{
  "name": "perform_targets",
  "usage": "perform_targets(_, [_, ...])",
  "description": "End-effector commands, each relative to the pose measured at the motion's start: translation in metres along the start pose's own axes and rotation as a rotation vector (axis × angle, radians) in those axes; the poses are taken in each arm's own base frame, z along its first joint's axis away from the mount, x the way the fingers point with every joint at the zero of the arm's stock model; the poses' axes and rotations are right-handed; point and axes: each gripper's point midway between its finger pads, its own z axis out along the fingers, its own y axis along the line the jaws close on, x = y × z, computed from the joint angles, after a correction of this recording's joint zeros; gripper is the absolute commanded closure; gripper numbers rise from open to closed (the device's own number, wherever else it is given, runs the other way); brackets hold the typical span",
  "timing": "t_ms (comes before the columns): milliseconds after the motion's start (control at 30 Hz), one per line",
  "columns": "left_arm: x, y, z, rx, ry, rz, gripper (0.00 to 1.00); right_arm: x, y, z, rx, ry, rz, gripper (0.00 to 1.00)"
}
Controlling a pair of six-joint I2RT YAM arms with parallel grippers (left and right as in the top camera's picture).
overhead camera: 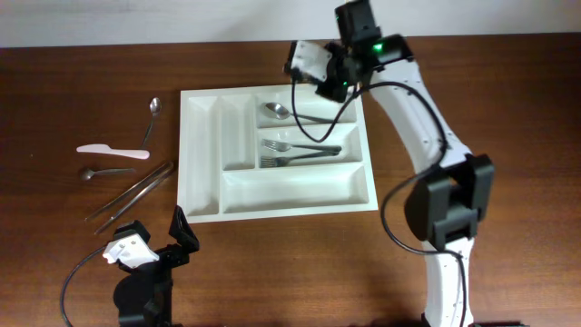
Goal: Pack container
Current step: 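Carry the spoon to the top compartment and release it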
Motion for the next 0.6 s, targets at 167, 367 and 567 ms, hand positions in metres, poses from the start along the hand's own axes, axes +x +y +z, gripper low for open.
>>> perform_targets(167, [0.0,0.0,0.0,0.006,-0.003,0.018,0.01,-0.002,0.033,0.052,-0.124,-0.036,-0.057,0.96])
perform_targets(367, [0.0,0.0,0.0,0.006,-0.003,0.018,0.01,-0.005,0.027,0.055,-0.1,-0.05,-0.022,0.38])
perform_targets(567, [0.0,0.0,0.0,0.006,-0.003,0.018,0.01,-0.009,0.007,0.045,-0.046,-0.079,0.127,0.15])
